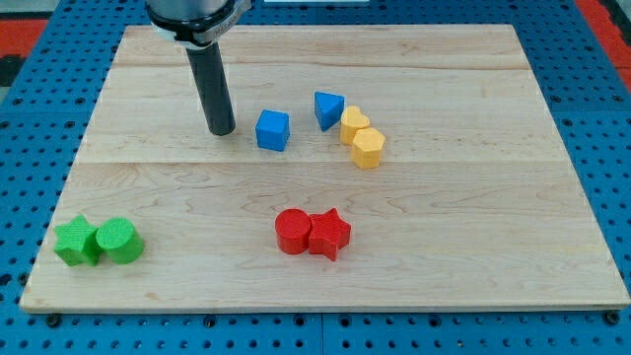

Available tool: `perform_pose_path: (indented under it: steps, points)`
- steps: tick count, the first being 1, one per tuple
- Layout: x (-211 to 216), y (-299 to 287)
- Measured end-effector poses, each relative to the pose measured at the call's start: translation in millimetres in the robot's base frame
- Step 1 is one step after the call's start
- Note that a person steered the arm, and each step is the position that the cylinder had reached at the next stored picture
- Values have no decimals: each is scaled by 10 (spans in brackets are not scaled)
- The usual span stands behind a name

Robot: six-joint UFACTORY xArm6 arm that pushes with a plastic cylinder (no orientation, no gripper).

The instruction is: Slide the red star below blue cube

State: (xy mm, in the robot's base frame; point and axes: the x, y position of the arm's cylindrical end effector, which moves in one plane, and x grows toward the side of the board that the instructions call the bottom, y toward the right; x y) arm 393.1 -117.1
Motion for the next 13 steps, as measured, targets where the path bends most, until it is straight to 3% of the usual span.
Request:
perform_pose_path:
  steps: [1, 3, 4, 7, 8, 9, 10, 11, 12, 13]
  points:
    - [-7, -14]
    - [957, -281]
    - [1396, -1]
    - [2189, 1036]
    - [1899, 1437]
    - [1387, 1258]
    - [1222, 988]
    - [1462, 1171]
    - [1303, 1238]
    - [956, 920]
